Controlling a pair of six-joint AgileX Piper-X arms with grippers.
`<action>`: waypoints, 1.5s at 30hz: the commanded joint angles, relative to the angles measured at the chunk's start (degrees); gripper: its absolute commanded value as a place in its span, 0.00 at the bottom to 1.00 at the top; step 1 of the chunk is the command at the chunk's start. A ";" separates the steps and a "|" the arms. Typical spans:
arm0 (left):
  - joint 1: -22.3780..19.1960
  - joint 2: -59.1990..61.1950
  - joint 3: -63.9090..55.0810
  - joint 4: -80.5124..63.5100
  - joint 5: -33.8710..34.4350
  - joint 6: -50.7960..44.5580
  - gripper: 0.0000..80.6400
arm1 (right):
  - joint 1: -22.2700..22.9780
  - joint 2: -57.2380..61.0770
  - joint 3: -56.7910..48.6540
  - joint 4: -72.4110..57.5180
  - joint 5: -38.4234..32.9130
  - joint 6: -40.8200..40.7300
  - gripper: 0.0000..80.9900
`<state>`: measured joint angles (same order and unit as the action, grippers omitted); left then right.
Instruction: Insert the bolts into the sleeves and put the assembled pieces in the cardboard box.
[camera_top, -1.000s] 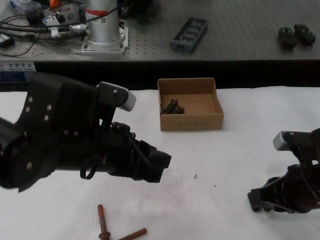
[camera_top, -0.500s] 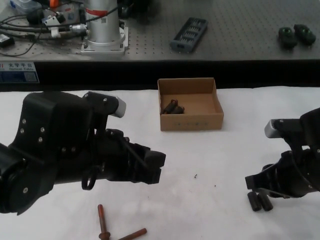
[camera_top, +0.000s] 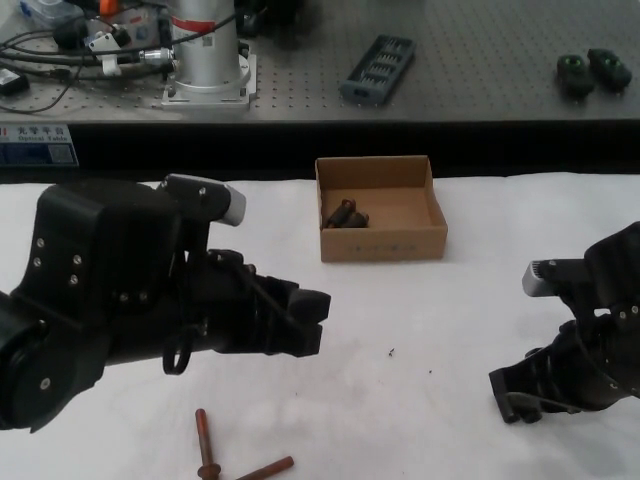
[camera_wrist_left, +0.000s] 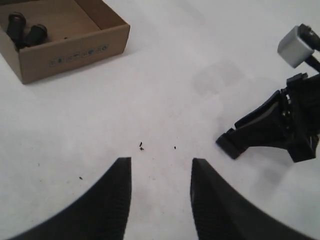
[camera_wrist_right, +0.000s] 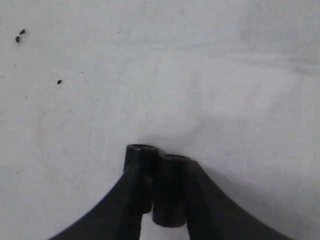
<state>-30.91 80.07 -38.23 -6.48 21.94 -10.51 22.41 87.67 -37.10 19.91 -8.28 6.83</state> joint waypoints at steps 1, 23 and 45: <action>-0.13 -2.44 -0.26 -1.41 -0.90 -0.95 0.36 | -0.25 0.99 -0.46 0.12 -0.16 -0.51 0.28; -0.13 -13.81 -0.26 5.97 -1.26 -1.11 0.36 | -0.25 3.70 -0.46 3.47 3.89 -2.65 0.28; -0.13 -14.23 -0.26 13.70 -3.71 2.81 0.36 | -0.25 -4.79 -5.12 13.54 0.44 -4.13 0.05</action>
<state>-30.91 66.43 -38.23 6.86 19.02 -8.85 22.41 89.48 -40.74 29.73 -6.09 3.43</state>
